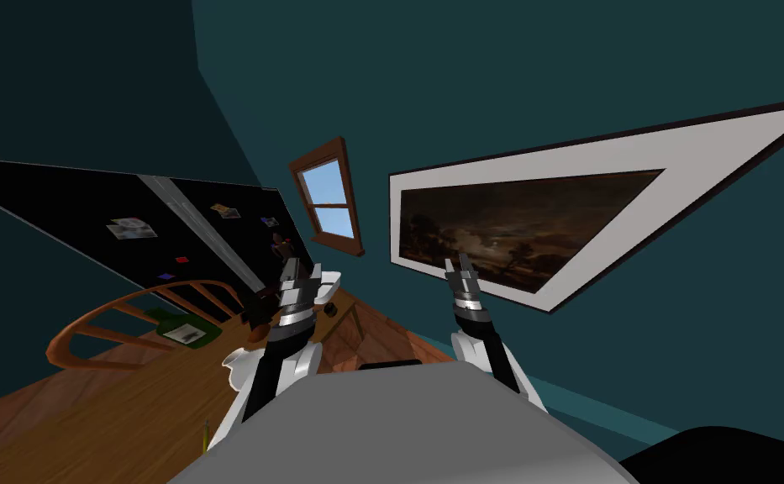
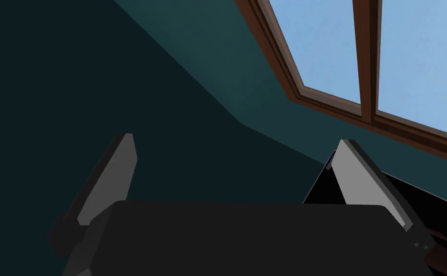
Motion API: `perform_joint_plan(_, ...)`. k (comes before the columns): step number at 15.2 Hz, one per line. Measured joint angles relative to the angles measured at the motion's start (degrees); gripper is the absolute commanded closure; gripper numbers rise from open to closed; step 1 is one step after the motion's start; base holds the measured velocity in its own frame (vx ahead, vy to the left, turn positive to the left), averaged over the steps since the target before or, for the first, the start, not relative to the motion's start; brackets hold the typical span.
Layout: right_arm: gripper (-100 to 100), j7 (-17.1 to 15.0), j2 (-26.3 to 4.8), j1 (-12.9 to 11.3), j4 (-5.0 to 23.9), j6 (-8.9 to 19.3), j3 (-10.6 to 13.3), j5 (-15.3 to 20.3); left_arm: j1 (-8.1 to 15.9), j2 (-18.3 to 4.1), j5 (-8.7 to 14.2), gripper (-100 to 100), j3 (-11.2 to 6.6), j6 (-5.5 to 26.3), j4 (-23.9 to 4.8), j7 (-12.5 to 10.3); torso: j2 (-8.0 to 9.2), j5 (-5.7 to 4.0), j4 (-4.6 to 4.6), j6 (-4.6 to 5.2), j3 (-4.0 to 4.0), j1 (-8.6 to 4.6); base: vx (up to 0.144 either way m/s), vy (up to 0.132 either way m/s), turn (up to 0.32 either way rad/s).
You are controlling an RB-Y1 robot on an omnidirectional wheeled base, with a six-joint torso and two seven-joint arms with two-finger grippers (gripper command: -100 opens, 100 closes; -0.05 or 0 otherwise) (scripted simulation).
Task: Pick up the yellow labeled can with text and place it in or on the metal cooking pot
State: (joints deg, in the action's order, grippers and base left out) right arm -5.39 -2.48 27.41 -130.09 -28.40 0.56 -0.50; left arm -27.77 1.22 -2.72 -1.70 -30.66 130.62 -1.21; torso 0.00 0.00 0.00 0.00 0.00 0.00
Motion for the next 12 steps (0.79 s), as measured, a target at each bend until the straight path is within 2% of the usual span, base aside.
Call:
perform_joint_plan(6,0,0.0,0.0,0.0,0.0,0.0,0.0,0.0,1.3,-4.3,0.2,-100,-0.11,-2.0,-6.2,2.3,0.17,0.04,0.03,-0.02,0.1,0.17,-0.043,0.025,0.064)
perform_joint_plan(12,0,0.0,0.0,0.0,0.0,0.0,0.0,0.0,2.5,-6.3,-0.2,-100,0.61,-4.2,-12.6,5.7,0.13,0.04,0.03,-0.01,0.07,0.14,-0.034,0.028,0.054)
